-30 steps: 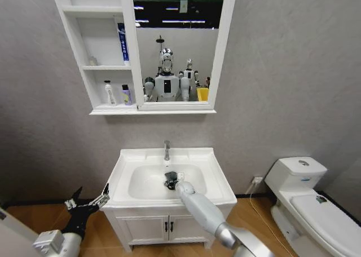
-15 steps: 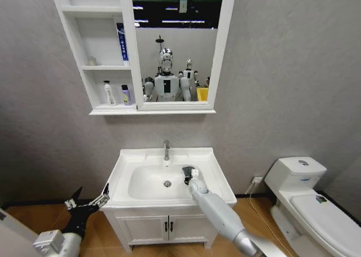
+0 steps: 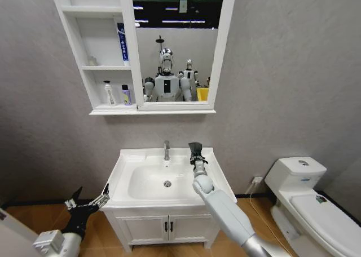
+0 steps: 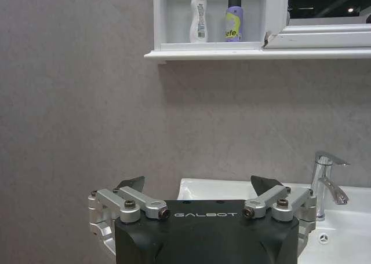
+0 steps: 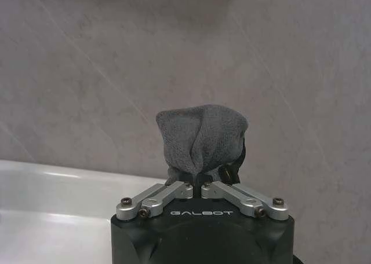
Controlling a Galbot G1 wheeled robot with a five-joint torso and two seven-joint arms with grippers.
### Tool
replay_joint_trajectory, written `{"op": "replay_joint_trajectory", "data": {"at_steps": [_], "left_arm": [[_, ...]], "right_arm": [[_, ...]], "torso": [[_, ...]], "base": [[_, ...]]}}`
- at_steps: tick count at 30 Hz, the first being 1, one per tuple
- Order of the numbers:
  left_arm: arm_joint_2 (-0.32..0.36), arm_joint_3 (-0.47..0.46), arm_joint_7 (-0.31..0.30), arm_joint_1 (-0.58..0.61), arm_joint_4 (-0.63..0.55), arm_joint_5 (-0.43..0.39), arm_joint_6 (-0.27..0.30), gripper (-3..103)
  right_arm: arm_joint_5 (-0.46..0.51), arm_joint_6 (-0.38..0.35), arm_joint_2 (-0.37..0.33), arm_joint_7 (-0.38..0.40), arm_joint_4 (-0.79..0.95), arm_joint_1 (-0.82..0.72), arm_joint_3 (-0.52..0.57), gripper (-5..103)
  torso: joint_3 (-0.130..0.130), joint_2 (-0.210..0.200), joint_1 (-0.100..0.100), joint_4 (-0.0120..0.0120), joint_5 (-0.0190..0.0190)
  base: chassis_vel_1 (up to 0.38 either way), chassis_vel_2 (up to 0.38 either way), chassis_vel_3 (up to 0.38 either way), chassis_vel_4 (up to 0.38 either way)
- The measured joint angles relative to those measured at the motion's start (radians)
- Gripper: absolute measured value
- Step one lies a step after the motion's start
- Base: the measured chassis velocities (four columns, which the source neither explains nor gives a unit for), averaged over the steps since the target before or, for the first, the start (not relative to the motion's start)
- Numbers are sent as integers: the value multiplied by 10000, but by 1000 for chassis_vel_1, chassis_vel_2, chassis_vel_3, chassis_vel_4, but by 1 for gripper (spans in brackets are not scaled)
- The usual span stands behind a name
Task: Move facial cleanser and shampoo from washbasin to cabinet, then wipe washbasin with towel.
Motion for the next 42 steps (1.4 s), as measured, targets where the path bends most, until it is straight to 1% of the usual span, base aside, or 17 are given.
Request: {"op": "replay_joint_trajectory", "data": {"at_steps": [3,7,8,10,12,13,14,17,20,26,29,31,34,37,38,40,42], "left_arm": [[0,0,1,0,0,0,0,100],[0,0,0,0,0,0,0,100],[0,0,0,0,0,0,0,100],[0,0,1,0,0,0,0,100],[0,0,1,0,0,0,0,100],[0,0,1,0,0,0,0,100],[0,0,1,0,0,0,0,100],[0,0,1,0,0,0,0,100],[0,0,1,0,0,0,1,100],[0,0,1,0,0,0,0,100],[0,0,1,0,0,0,0,100],[0,0,1,0,0,1,0,100],[0,0,0,0,0,1,0,100],[1,1,7,-1,0,1,1,100],[1,1,7,-1,0,1,1,100],[1,0,3,0,0,1,1,100],[2,0,3,-1,0,1,1,100]], "right_arm": [[-2,151,-38,-732,-905,162,400,-2],[428,338,-203,-2312,-1952,457,545,8],[428,338,-203,-2312,-1952,457,545,8],[881,310,-216,-2722,-2254,683,549,24],[944,242,-222,-2716,-2256,724,545,24],[871,88,-252,-2608,-2275,786,499,35],[871,88,-252,-2608,-2275,786,499,35],[-69,66,-243,-2261,-2525,903,494,51],[-123,41,-250,-2118,-2505,911,474,57],[16,-19,-354,-1640,-1987,874,371,79],[543,-71,-842,-1244,-537,525,222,89],[875,-428,-1572,-990,1012,-111,262,98],[966,-715,-2190,-800,2572,-1229,631,100],[881,-825,-2798,-488,5118,-3443,1536,100],[881,-825,-2798,-488,5118,-3443,1536,100],[50,-617,-2589,-202,6840,-5775,2260,100],[-521,-464,-2269,-156,7389,-6688,2500,100]], "torso": [[1,-1,1,-2,1],[1,-1,1,0,2],[1,-1,1,0,2],[1,-1,1,3,1],[1,-1,1,5,1],[1,-1,0,4,-1],[1,-1,0,4,-1],[1,-1,1,1,0],[1,-1,1,2,-1],[1,-1,1,4,1],[1,-1,2,7,2],[-1,0,1,6,-6],[0,-1,1,-2,3],[-2,0,0,0,-4],[-2,0,0,0,-4],[-1,0,0,1,1],[-1,0,0,-3,3]], "base": [[0,0,0,0],[0,0,0,0],[0,0,0,0],[0,0,0,0],[0,0,0,0],[0,0,0,0],[0,0,0,0],[0,0,0,0],[0,0,0,0],[0,0,0,0],[0,0,0,0],[0,0,0,0],[0,0,0,0],[0,0,0,0],[0,0,0,0],[0,0,0,0],[0,0,0,0]]}}
